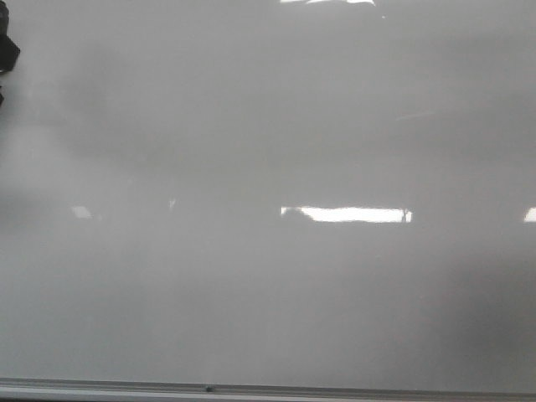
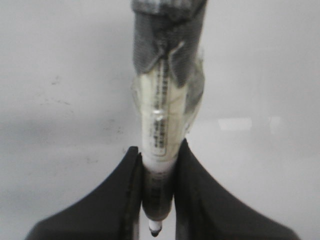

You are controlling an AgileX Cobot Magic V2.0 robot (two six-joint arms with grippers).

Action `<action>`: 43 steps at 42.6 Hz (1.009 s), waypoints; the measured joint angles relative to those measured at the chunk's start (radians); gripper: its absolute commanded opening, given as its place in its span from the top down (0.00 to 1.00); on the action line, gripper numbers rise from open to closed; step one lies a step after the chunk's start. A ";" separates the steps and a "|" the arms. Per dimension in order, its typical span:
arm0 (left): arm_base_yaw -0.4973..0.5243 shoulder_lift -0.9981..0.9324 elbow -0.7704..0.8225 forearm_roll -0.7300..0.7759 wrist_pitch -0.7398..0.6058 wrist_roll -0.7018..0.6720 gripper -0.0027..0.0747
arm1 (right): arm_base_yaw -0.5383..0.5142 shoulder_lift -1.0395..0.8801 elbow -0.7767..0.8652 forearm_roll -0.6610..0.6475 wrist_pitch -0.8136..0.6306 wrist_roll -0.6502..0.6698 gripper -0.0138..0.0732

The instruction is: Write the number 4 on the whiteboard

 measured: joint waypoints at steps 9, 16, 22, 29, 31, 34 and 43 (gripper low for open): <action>-0.001 -0.120 -0.040 0.000 0.263 0.140 0.98 | 0.000 0.061 -0.129 0.000 0.182 -0.002 0.09; -0.001 -0.153 -0.124 -0.065 0.507 0.307 0.98 | 0.000 0.125 -0.220 0.008 0.306 -0.063 0.09; -0.001 -0.156 -0.191 -0.230 0.695 0.552 0.98 | 0.000 0.178 -0.284 0.061 0.384 -0.201 0.09; -0.034 -0.156 -0.236 -0.393 0.786 0.760 0.98 | 0.000 0.237 -0.349 0.204 0.445 -0.437 0.09; -0.059 -0.156 -0.245 -0.393 0.791 0.773 0.98 | 0.000 0.246 -0.359 0.249 0.456 -0.497 0.09; -0.124 -0.146 -0.266 -0.375 0.793 0.785 0.98 | 0.002 0.265 -0.372 0.311 0.466 -0.615 0.09; -0.368 -0.051 -0.348 -0.286 0.800 0.788 0.98 | 0.091 0.298 -0.392 0.426 0.480 -0.872 0.09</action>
